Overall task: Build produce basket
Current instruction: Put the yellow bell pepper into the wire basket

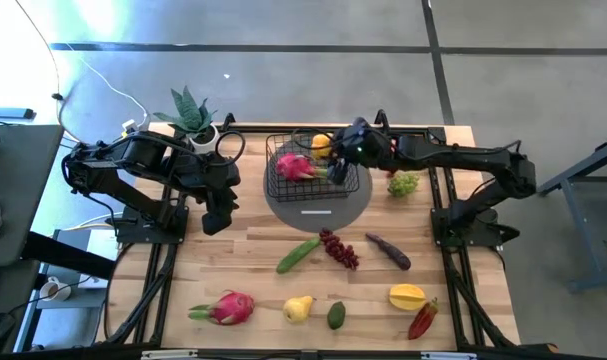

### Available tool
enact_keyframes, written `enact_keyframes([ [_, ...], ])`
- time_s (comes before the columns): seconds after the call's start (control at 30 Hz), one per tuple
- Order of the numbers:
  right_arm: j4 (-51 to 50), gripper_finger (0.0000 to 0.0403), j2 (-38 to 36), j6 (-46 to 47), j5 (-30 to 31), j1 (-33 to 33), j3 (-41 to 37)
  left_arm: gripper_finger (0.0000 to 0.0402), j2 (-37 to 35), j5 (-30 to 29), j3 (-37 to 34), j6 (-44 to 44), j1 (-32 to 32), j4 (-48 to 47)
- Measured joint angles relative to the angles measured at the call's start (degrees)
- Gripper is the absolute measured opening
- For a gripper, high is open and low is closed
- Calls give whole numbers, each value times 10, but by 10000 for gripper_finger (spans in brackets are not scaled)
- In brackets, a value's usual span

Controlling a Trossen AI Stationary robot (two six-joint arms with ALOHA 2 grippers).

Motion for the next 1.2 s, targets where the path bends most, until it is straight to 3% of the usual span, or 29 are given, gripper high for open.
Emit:
enact_keyframes([
  [0.37, -14, 276, 100, 4, -76, -48, 0, 106, 0, 2, 0, -18, 0, 0],
  [0.83, -32, 309, 130, 32, -40, -56, -1, 106, 0, -8, 0, -27, 0, 0],
  [1.2, -58, 312, 130, 31, -36, -57, -1, 106, 0, -26, 0, -45, 0, 0],
])
